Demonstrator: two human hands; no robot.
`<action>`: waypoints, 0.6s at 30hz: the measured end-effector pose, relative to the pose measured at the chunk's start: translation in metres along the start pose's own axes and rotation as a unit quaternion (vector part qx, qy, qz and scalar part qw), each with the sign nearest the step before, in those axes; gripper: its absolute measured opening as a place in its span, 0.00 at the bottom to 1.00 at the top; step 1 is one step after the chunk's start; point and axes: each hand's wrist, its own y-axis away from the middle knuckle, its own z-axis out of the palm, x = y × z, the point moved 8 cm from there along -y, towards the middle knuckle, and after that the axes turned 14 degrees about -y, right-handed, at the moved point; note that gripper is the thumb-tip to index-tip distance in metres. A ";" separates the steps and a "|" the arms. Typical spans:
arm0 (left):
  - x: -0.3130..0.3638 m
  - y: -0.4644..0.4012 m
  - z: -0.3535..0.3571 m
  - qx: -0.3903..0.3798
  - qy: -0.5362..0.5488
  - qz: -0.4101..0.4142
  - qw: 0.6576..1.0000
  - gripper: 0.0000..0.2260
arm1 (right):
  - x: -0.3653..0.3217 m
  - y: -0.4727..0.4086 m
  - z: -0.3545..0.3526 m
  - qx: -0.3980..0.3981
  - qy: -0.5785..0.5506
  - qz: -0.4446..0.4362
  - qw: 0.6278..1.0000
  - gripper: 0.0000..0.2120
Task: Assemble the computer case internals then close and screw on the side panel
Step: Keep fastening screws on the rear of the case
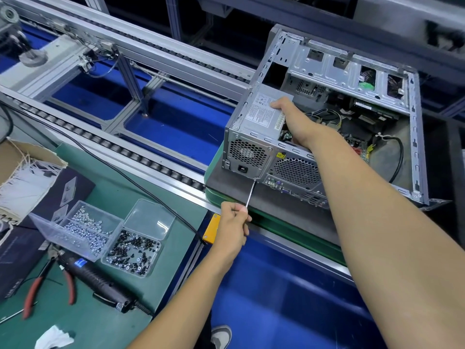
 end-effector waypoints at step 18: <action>0.001 0.004 0.018 -0.037 0.089 -0.045 0.994 0.15 | -0.001 0.006 -0.002 0.012 0.027 0.003 1.000 0.27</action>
